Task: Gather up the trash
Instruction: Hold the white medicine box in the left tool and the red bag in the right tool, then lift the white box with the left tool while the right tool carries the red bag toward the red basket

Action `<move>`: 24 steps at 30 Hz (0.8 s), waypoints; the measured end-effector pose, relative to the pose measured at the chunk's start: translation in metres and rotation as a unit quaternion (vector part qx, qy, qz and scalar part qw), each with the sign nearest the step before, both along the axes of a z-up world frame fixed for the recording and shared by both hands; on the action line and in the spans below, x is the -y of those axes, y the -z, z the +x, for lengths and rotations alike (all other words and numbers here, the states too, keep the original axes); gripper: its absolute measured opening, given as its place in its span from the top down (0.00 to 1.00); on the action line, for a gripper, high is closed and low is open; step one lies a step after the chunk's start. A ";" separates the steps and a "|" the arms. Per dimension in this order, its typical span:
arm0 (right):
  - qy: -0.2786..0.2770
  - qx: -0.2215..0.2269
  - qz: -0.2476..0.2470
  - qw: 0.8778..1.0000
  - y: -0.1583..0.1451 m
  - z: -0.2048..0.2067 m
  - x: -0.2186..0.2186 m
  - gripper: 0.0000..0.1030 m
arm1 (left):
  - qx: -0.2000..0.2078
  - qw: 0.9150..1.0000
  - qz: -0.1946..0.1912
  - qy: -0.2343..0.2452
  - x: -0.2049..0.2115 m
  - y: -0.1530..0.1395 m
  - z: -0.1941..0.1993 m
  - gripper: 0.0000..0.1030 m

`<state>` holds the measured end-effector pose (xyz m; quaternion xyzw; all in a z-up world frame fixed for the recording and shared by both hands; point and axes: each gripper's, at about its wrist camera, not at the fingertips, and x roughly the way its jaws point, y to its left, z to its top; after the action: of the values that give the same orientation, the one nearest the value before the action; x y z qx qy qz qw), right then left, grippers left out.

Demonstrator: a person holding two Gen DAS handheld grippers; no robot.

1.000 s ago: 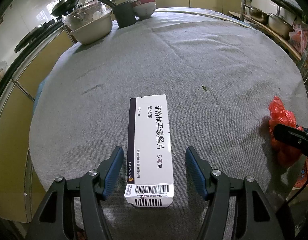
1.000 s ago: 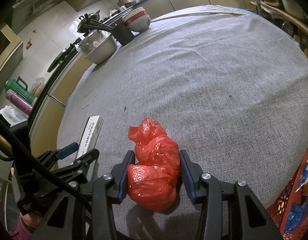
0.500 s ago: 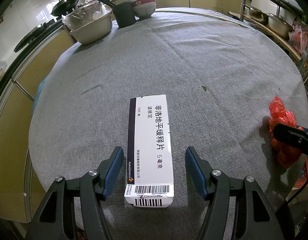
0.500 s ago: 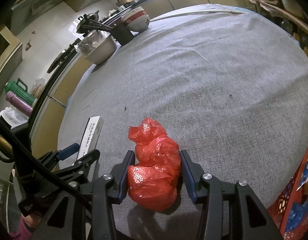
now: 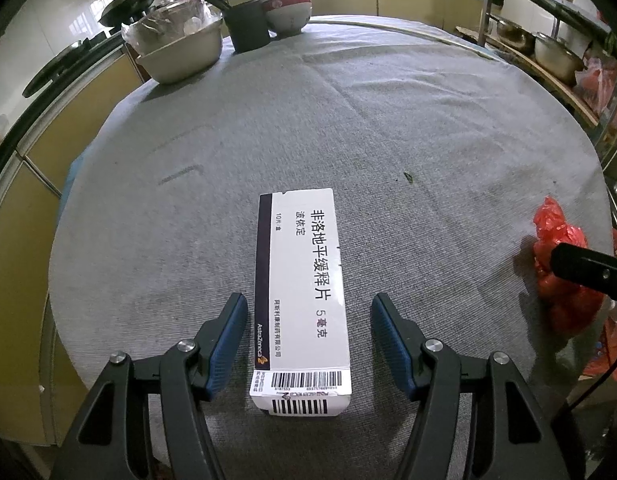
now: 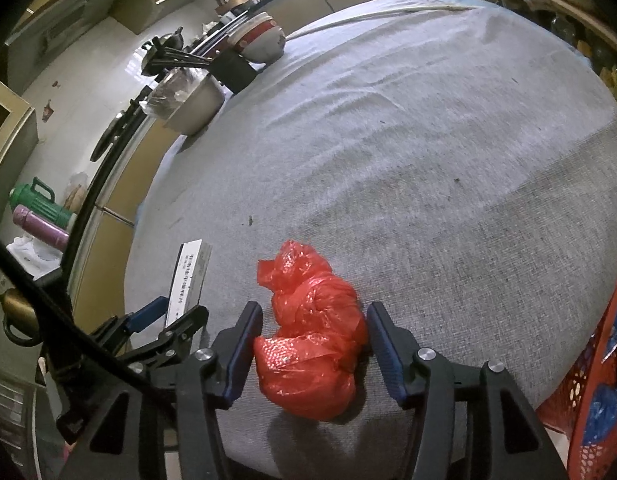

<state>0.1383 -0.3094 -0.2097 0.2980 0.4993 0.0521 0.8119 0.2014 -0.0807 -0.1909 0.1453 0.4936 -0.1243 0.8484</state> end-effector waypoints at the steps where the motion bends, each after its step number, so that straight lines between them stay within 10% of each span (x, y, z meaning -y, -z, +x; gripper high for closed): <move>1: 0.000 0.001 -0.004 1.000 0.000 0.000 -0.001 0.44 | -0.001 1.000 -0.002 0.000 0.000 0.000 0.000 0.37; 24: -0.006 0.007 -0.057 0.998 -0.003 -0.003 -0.013 0.55 | -0.022 0.999 -0.037 -0.006 -0.005 0.001 0.006 0.52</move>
<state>0.1353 -0.2965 -0.2071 0.2477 0.4974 0.0303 0.8308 0.2077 -0.0755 -0.1924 0.1082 0.5082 -0.1408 0.8427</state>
